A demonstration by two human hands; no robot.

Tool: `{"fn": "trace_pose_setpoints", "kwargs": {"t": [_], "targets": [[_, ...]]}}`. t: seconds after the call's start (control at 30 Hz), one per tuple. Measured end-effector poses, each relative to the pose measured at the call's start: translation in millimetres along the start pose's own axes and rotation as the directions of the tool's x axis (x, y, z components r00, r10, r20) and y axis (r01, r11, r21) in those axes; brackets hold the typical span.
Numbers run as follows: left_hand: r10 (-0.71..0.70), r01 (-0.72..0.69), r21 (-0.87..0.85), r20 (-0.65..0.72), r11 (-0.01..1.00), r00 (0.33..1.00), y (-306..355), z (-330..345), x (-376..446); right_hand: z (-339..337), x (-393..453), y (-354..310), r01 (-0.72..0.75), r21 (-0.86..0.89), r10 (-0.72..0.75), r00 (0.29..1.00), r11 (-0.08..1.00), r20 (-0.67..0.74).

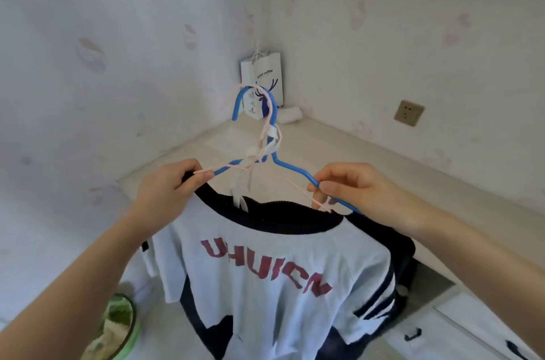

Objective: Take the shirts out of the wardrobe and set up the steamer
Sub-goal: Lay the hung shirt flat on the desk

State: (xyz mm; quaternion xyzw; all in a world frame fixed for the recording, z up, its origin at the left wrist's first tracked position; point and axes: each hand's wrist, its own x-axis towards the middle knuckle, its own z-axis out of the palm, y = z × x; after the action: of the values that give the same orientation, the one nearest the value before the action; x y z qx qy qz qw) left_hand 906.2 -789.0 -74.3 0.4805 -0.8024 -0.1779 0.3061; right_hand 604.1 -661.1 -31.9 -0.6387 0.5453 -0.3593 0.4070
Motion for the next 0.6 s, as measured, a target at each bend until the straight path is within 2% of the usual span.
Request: {"fn": "trace_pose_setpoints", "kwargs": {"t": [0.13,0.2,0.27,0.37,0.4,0.47,0.6], "targets": [[-0.038,0.042,0.042,-0.083,0.998,0.996,-0.1,-10.7,29.2,-9.6,34.0,2.8,0.068,-0.198,-0.104,0.979,0.978,-0.178],[-0.054,0.059,0.043,-0.114,0.997,0.992,-4.3,-16.8,44.9,-8.1,49.5,6.4,0.095,-0.364,-0.187,0.956,0.927,-0.226],[-0.07,0.076,0.04,-0.132,0.996,0.989,-10.6,-22.3,61.6,-5.3,66.6,11.6,0.095,-0.549,-0.258,0.939,0.83,-0.227],[-0.079,0.086,0.037,-0.159,0.996,0.984,-23.4,-28.4,87.9,-3.6,99.4,23.1,0.119,-0.77,-0.42,0.884,0.626,-0.205],[-0.078,0.085,0.033,-0.164,0.996,0.983,-29.5,-29.7,97.5,-2.8,111.7,26.4,0.126,-0.813,-0.478,0.855,0.569,-0.202],[-0.076,0.083,0.033,-0.16,0.996,0.984,-42.7,-32.0,118.9,-1.3,138.5,33.1,0.123,-0.845,-0.537,0.817,0.52,-0.211],[-0.087,0.093,0.047,-0.115,0.995,0.99,-68.6,-40.8,168.0,-1.2,196.9,35.5,0.114,-0.832,-0.551,0.796,0.543,-0.251]]}}
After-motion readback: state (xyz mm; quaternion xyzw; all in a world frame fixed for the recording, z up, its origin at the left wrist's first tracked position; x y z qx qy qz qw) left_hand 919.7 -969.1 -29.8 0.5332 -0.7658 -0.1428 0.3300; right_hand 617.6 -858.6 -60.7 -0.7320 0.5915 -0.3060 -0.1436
